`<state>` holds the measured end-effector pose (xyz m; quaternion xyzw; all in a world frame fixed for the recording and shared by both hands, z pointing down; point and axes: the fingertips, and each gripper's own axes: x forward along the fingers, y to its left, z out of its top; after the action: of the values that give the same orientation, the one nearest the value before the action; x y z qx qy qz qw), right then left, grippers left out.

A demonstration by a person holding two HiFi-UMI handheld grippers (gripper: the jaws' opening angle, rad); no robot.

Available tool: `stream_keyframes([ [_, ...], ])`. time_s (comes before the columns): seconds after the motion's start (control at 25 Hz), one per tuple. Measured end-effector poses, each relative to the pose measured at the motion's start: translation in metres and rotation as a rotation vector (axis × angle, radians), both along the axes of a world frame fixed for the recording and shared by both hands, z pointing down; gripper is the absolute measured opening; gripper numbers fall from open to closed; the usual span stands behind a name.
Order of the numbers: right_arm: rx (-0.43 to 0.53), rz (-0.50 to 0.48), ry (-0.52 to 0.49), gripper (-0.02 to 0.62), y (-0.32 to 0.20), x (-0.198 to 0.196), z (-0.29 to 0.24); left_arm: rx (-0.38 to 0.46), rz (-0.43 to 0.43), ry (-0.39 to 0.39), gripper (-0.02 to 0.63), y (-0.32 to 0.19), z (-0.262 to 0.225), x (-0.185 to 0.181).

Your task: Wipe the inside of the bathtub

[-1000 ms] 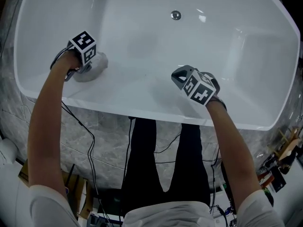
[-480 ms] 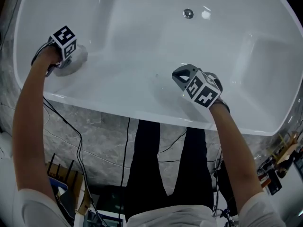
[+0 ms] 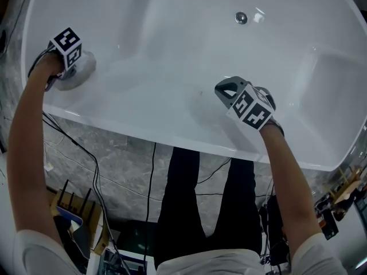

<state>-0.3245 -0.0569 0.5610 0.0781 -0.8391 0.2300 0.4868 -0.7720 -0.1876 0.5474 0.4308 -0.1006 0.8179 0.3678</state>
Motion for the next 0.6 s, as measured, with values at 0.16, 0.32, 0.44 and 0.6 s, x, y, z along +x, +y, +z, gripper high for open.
stream_keyframes([
  [0.16, 0.005, -0.009, -0.002, 0.003, -0.006, -0.005, 0.000, 0.001, -0.021, -0.005, 0.097, 0.001, -0.008, -0.011],
  [0.32, 0.009, -0.009, -0.015, 0.003, -0.013, -0.018, 0.001, -0.018, -0.004, -0.027, 0.097, 0.002, -0.010, -0.019],
  [0.44, 0.009, 0.034, -0.089, 0.003, -0.017, -0.045, -0.019, -0.017, 0.021, -0.034, 0.097, 0.004, -0.021, -0.020],
  [0.6, 0.056, 0.016, -0.179, 0.003, -0.025, -0.092, -0.047, 0.008, 0.020, -0.025, 0.097, 0.007, -0.033, -0.016],
])
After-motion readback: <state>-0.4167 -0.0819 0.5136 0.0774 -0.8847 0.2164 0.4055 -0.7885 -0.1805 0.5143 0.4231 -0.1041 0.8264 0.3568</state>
